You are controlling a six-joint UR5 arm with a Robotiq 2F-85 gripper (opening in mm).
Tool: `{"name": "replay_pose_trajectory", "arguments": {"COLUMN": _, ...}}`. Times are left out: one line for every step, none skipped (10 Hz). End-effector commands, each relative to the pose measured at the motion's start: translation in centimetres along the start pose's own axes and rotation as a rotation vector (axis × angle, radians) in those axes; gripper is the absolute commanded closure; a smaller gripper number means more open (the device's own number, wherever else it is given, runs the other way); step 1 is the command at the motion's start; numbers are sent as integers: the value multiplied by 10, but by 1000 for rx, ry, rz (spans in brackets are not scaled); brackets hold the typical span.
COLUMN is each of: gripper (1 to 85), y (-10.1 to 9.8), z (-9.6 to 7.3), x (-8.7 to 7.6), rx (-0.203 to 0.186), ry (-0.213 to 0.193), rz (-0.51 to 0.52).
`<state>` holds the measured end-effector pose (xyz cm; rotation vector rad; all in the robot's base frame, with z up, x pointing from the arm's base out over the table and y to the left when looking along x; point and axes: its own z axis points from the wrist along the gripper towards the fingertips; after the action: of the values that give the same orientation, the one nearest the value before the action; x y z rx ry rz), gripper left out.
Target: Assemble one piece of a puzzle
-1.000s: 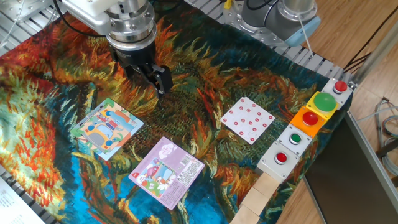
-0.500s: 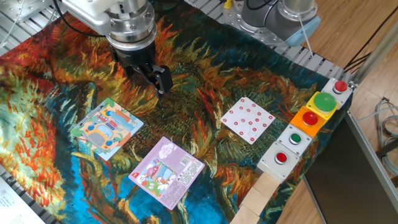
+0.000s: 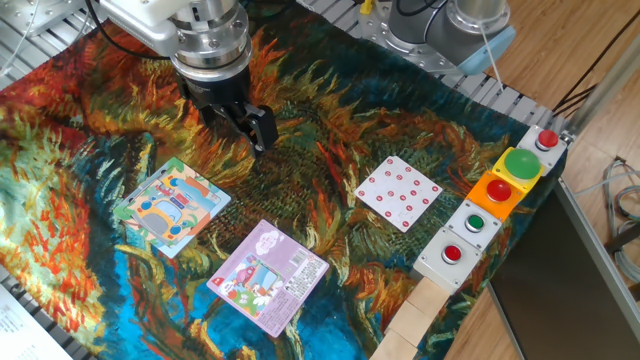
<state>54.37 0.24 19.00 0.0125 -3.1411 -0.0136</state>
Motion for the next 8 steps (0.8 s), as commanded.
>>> {"name": "replay_pose_trajectory", "arguments": {"gripper": 17, "y": 14, "z": -14, "x": -84, "rx": -30, "ry": -330, "rz": -101}}
{"name": "replay_pose_trajectory", "arguments": {"gripper": 843, "y": 23, "z": -13, "x": -78, "rx": -77, "ry": -307, "rz": -16}}
{"name": "replay_pose_trajectory", "arguments": {"gripper": 843, "y": 23, "z": -9, "x": -64, "rx": -85, "ry": -250, "rz": 34}}
{"name": "replay_pose_trajectory", "arguments": {"gripper": 843, "y": 32, "z": -10, "x": -63, "rx": -118, "ry": -245, "rz": 11}}
{"name": "replay_pose_trajectory", "arguments": {"gripper": 843, "y": 31, "z": -9, "x": -63, "rx": -107, "ry": -247, "rz": -34}}
{"name": "replay_pose_trajectory", "arguments": {"gripper": 843, "y": 32, "z": -11, "x": -67, "rx": -108, "ry": -265, "rz": -56}}
{"name": "replay_pose_trajectory", "arguments": {"gripper": 843, "y": 35, "z": -10, "x": -65, "rx": -119, "ry": -257, "rz": -77}}
{"name": "replay_pose_trajectory", "arguments": {"gripper": 843, "y": 33, "z": -10, "x": -65, "rx": -99, "ry": -262, "rz": -152}}
